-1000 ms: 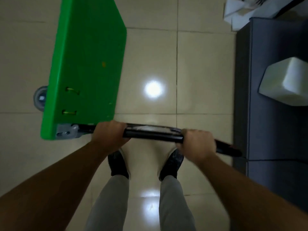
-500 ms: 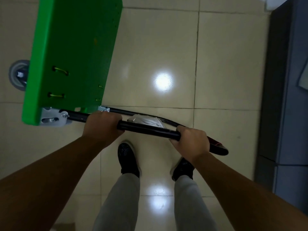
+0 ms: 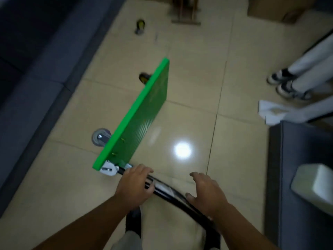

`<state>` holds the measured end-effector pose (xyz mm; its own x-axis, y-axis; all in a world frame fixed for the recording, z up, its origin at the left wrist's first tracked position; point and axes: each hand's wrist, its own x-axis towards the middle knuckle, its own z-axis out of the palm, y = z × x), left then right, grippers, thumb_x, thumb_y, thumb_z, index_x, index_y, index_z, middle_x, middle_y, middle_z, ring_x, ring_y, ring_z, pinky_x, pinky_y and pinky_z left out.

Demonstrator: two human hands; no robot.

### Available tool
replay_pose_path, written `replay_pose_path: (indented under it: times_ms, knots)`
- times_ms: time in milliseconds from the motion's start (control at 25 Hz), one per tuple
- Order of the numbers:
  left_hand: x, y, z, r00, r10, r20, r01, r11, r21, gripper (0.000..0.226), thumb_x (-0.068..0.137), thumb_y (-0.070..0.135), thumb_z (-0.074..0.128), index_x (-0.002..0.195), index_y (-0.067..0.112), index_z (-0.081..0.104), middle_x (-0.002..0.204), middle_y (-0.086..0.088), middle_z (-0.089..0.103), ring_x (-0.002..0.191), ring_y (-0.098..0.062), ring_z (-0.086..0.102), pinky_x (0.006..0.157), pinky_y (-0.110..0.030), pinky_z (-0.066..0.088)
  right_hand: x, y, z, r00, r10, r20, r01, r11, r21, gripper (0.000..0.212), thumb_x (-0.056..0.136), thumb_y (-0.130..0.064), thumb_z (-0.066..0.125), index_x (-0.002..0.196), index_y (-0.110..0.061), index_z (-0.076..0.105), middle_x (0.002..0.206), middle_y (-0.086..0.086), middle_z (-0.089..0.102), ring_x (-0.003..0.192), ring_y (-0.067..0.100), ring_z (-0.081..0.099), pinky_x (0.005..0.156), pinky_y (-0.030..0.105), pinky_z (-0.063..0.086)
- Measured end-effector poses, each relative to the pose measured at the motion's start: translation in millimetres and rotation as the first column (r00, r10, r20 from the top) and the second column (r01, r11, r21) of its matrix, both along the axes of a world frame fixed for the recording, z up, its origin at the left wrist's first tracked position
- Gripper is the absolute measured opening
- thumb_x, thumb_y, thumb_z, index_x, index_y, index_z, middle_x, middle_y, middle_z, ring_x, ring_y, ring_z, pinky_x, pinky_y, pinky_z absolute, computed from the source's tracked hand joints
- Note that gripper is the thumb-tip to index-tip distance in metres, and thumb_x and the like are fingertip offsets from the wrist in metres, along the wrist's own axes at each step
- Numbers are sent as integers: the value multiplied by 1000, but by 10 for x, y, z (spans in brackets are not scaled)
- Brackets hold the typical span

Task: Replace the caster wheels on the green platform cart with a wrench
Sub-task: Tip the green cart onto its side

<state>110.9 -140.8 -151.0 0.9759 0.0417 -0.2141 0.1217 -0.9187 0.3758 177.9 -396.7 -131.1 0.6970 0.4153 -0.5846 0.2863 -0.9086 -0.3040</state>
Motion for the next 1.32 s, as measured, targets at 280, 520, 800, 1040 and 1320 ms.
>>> replay_pose_path:
  times_ms: [280, 520, 800, 1040, 1320]
  knots:
    - [685, -684, 1408, 896, 432, 100, -441, 891, 110, 46, 76, 52, 49, 101, 20, 72, 95, 0, 69, 89, -27, 67, 79, -36, 51, 1265, -529, 1414, 965, 220, 139, -240, 960, 147, 54, 96, -42, 54, 144, -24, 40, 137, -2, 51, 128, 19, 47, 105, 33, 39]
    - [1162, -1551, 2058, 772, 633, 56, -633, 774, -26, 24, 91, 36, 64, 113, 25, 68, 109, 7, 65, 102, -18, 62, 80, -31, 44, 1986, -1000, 1931, 914, 344, 217, -383, 907, 173, 46, 99, -36, 52, 142, -21, 45, 137, -1, 51, 125, 21, 48, 101, 34, 42]
    - [1085, -1832, 1967, 587, 808, 43, -802, 588, -100, 13, 90, 31, 62, 100, 32, 70, 91, 18, 65, 85, -7, 61, 71, -26, 46, 2520, -1046, 1915, 854, 469, 225, -505, 852, 140, 29, 97, -33, 55, 123, -21, 62, 124, -4, 57, 113, 17, 55, 89, 31, 47]
    - [1854, -1233, 1698, 462, 886, -38, -877, 449, -172, 21, 85, 43, 57, 99, 32, 69, 91, 16, 66, 91, -10, 64, 77, -27, 51, 3390, -116, 1822, 738, 636, 226, -666, 739, 96, 25, 97, -35, 57, 118, -23, 65, 122, -6, 58, 110, 15, 57, 88, 31, 49]
    - [2707, -158, 1337, 217, 957, -190, -969, 189, -157, 17, 89, 38, 63, 103, 31, 69, 96, 16, 67, 99, -13, 65, 78, -25, 45, 4740, 1529, 1719, 545, 824, 154, -828, 558, -51, 29, 93, -34, 61, 120, -24, 64, 124, -3, 59, 116, 17, 56, 93, 33, 49]
